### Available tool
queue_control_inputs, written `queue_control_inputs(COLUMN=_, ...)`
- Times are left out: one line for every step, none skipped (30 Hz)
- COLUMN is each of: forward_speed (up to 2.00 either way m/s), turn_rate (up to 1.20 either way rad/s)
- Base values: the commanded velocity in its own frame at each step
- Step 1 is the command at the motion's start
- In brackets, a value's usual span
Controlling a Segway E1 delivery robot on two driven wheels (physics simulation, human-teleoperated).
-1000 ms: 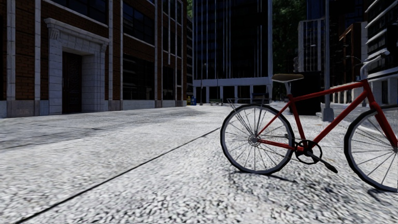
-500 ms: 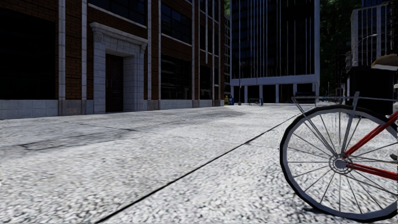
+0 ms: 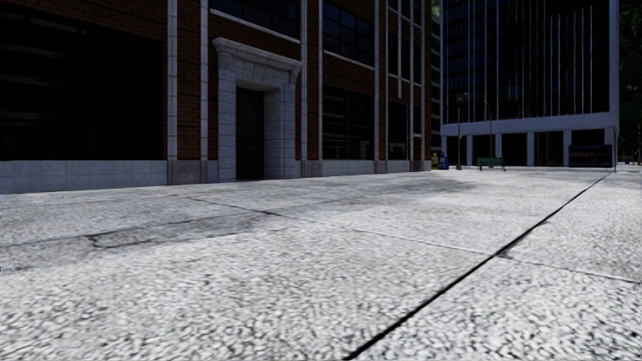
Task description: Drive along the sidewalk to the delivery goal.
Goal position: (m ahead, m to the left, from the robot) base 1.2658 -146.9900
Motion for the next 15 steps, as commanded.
queue_control_inputs(forward_speed=1.33, turn_rate=0.0)
queue_control_inputs(forward_speed=1.33, turn_rate=0.0)
queue_control_inputs(forward_speed=1.33, turn_rate=0.0)
queue_control_inputs(forward_speed=1.33, turn_rate=0.0)
queue_control_inputs(forward_speed=1.32, turn_rate=0.0)
queue_control_inputs(forward_speed=1.32, turn_rate=0.0)
queue_control_inputs(forward_speed=1.3, turn_rate=0.0)
queue_control_inputs(forward_speed=1.3, turn_rate=0.0)
queue_control_inputs(forward_speed=1.29, turn_rate=0.0)
queue_control_inputs(forward_speed=1.29, turn_rate=-0.16)
queue_control_inputs(forward_speed=1.29, turn_rate=-0.16)
queue_control_inputs(forward_speed=1.31, turn_rate=-0.41)
queue_control_inputs(forward_speed=1.44, turn_rate=-0.54)
queue_control_inputs(forward_speed=2.0, turn_rate=-0.65)
queue_control_inputs(forward_speed=2.0, turn_rate=-0.69)
